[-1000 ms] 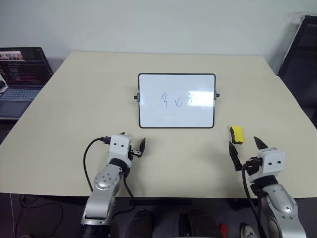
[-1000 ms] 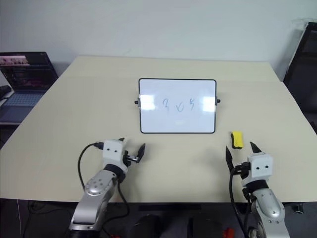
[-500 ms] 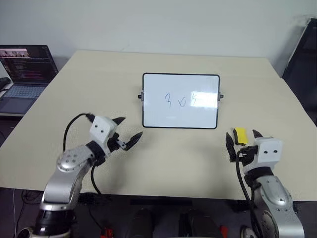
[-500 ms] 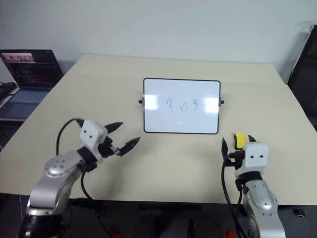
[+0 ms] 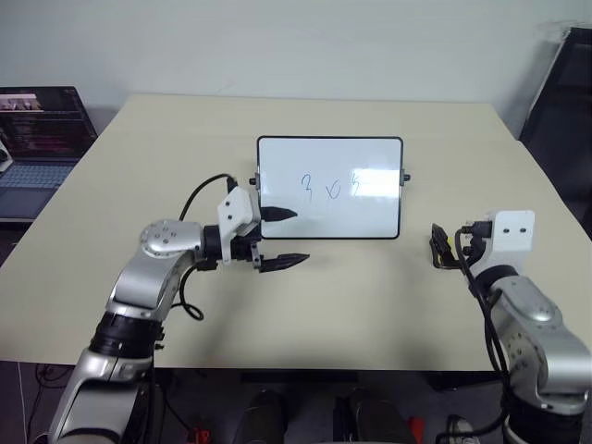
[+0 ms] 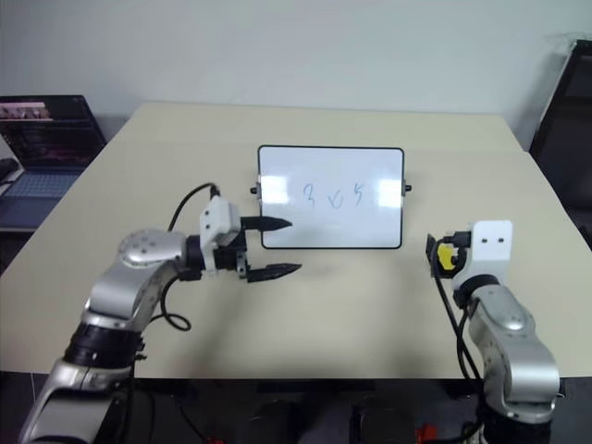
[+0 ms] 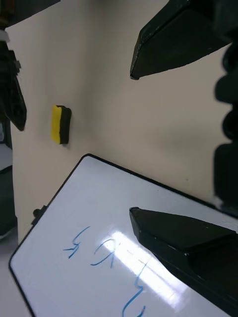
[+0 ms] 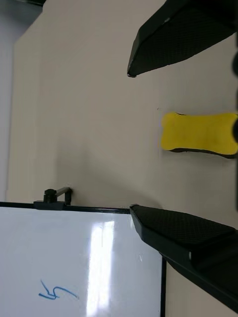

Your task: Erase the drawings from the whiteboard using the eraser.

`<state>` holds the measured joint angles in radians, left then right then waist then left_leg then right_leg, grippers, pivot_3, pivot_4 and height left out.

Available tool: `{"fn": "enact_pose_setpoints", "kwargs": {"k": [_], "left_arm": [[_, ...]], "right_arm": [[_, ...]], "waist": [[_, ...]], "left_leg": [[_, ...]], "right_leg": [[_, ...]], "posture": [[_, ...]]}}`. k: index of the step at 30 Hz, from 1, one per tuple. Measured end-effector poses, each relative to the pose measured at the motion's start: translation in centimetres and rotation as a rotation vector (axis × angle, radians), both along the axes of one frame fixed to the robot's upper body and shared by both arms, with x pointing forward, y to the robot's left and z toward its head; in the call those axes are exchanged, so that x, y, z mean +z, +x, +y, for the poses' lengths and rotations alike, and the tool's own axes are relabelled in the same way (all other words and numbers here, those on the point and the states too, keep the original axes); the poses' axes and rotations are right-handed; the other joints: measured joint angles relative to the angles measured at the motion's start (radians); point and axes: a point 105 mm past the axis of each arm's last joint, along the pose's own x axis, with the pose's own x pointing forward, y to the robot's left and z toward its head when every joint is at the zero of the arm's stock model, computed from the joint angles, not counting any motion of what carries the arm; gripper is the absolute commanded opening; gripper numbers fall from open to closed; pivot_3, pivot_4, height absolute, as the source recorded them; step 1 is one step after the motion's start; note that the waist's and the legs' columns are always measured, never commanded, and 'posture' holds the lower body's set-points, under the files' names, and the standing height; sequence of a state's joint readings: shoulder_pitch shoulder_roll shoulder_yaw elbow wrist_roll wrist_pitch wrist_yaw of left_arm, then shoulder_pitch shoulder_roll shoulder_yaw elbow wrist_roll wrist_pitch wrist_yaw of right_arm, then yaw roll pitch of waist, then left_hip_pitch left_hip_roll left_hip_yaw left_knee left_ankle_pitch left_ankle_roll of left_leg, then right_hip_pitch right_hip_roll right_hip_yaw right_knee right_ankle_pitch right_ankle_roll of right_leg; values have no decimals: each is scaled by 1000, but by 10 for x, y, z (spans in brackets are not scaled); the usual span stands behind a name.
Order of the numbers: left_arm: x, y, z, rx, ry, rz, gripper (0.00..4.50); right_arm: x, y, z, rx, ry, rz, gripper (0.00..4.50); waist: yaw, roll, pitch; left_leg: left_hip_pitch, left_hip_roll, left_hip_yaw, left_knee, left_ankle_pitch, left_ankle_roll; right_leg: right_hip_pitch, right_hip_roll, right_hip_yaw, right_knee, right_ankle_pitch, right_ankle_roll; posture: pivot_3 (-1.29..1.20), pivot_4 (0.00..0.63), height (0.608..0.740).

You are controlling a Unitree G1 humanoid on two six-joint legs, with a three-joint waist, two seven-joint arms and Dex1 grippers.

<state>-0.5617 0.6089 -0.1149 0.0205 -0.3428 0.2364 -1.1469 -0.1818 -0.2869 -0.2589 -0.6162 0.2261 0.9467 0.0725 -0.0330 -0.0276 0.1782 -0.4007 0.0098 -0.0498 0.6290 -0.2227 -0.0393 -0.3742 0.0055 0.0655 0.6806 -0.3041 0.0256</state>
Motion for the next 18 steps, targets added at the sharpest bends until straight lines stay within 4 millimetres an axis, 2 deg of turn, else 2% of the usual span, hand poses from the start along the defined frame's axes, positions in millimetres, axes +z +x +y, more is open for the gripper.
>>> {"fn": "enact_pose_setpoints", "kwargs": {"k": [3,11,18], "left_arm": [[7,4,-12,-58,3,-28,4500],[8,0,-38,-194,28,-19,4500],[8,-6,-44,-270,49,2,4500]], "right_arm": [[-8,5,0,19,24,64,4488],[-35,8,-12,-14,29,191,4488],[-48,10,-11,-16,56,226,4488]], "waist": [[2,0,0],[-4,0,0],[-7,0,0]], "left_leg": [[-1,0,0,0,0,0],[-2,0,0,0,0,0],[-2,1,0,0,0,0]], "right_leg": [[0,0,0,0,0,0],[-2,1,0,1,0,0],[-2,1,1,1,0,0]], "posture": [[0,150,740],[0,150,740],[0,150,740]]}}
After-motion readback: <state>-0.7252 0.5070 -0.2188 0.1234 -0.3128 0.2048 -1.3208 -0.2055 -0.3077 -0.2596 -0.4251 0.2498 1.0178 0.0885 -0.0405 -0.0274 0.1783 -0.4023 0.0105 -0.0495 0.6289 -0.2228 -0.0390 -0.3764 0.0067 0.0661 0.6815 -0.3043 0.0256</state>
